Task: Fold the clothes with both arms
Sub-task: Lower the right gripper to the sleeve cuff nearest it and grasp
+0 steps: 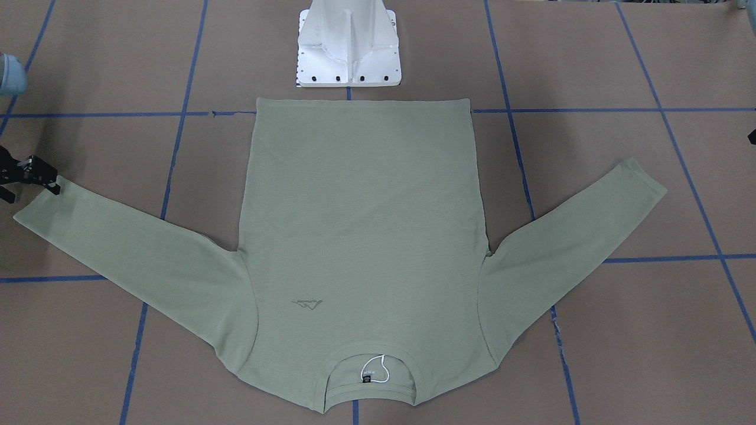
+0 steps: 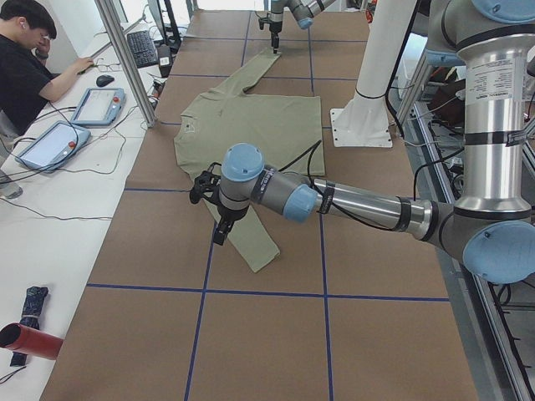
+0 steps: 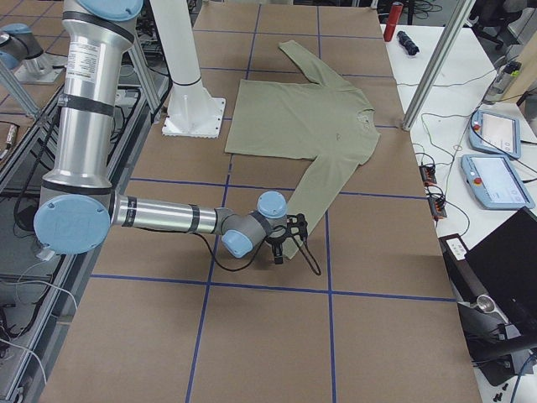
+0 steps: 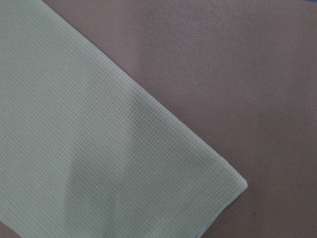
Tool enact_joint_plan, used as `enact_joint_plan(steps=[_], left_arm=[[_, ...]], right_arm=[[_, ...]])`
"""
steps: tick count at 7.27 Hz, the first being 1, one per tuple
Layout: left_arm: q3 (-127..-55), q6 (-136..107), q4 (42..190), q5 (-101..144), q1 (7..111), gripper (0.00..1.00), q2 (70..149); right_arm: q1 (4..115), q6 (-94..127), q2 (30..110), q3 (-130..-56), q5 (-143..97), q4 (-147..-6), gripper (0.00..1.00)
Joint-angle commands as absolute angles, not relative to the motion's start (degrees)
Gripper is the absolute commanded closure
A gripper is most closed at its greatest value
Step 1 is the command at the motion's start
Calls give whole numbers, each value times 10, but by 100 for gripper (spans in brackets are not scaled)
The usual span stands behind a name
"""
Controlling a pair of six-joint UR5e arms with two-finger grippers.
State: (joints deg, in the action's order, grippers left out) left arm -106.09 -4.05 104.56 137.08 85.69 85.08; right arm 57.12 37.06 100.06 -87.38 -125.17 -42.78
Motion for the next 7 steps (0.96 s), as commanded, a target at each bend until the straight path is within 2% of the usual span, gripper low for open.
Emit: enact_joint_plan(steps=[1,2,4,6,7], left_arm=[[-1059,-40,1046,1371,857,0,851],[-1059,-40,1046,1370,857,0,851],[-1060,-40,1047,1370,857,0,851],[-1059,-40,1046,1370,857,0,851],[-1059,-40,1047,1370,856,0,851]], right_arm=[[571,373,1001,-874,-1250,-428,15],[571,373,1001,-874,-1252,-428,38],[571,373,1001,-874,-1251,-428,56],[572,373,1004,-877,-1250,-428,82],[576,373,1003,-881,-1252,-428,99]])
